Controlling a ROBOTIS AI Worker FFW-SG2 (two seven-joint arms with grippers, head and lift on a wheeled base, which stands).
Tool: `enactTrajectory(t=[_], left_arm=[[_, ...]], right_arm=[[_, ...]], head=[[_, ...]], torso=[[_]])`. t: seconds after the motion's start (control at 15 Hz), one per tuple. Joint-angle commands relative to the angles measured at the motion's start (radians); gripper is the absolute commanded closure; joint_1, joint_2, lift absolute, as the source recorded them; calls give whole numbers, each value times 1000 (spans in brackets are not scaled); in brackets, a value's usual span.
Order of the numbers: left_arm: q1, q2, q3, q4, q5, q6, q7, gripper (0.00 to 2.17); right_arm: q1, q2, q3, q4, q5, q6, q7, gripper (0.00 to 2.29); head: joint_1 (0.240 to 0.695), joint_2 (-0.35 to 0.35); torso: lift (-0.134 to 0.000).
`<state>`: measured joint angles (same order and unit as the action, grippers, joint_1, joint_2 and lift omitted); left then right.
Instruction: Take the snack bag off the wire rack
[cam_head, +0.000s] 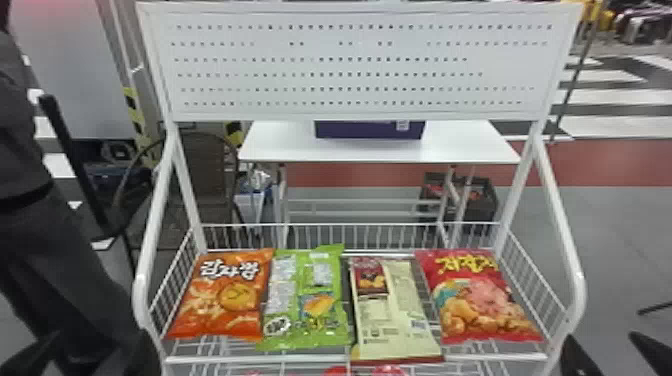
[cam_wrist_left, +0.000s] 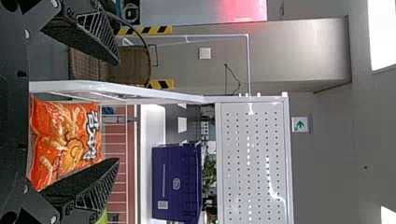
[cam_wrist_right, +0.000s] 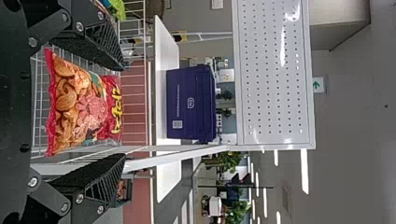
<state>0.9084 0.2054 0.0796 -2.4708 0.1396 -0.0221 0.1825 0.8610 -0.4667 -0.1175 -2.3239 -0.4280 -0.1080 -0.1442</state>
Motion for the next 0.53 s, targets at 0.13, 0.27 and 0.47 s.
enactTrajectory(t=[0.13,0.27,0.47], left_arm=[[6,0,5,-7,0,0,0,164],[7,0,5,-11,0,0,-2,164],[12,0,3,-17,0,0,-2,164]], right_arm=[[-4,-4,6,0,3,0,-2,269],[-4,-4,6,0,3,0,-3,269],[-4,-4,7,0,3,-3,-3,269]], head=[[499,0],[499,0],[499,0]], torso=[[0],[0],[0]])
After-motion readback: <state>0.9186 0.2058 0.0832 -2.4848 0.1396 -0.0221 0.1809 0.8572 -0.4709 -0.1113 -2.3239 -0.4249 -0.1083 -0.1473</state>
